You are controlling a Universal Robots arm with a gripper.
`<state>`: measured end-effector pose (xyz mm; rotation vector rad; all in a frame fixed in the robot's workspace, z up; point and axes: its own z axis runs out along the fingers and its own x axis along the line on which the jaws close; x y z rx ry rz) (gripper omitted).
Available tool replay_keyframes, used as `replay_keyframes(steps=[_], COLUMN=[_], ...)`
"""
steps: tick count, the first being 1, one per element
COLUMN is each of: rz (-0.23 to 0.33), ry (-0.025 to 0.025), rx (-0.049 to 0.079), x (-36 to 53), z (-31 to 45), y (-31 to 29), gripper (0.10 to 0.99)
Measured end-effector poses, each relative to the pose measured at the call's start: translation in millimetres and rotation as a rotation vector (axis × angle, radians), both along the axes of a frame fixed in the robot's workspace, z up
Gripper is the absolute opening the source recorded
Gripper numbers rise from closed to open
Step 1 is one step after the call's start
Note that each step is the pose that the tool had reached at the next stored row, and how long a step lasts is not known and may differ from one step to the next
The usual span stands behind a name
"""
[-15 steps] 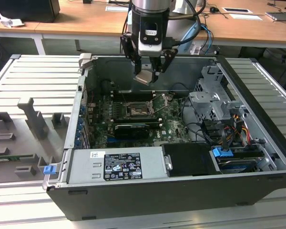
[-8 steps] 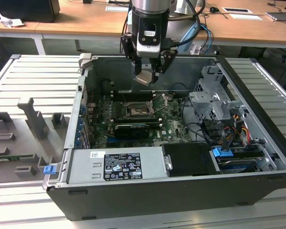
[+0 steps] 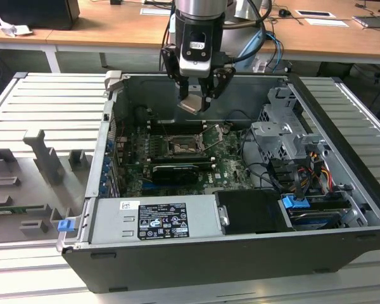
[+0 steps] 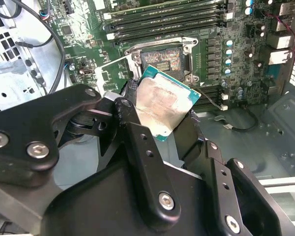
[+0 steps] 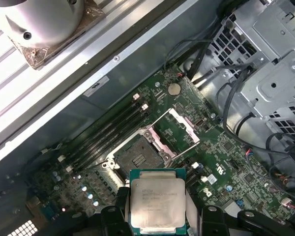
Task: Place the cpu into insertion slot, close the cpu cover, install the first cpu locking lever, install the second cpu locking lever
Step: 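Place the cpu into insertion slot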
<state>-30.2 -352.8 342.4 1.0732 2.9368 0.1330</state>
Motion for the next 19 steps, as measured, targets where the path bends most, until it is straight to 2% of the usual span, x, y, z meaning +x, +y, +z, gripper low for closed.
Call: replay_keyframes(steps=[19], rz=[-0.095], ry=[0.0], rx=[0.0], x=[0.0], z=[-5.2], y=[0.0], gripper=[0.541])
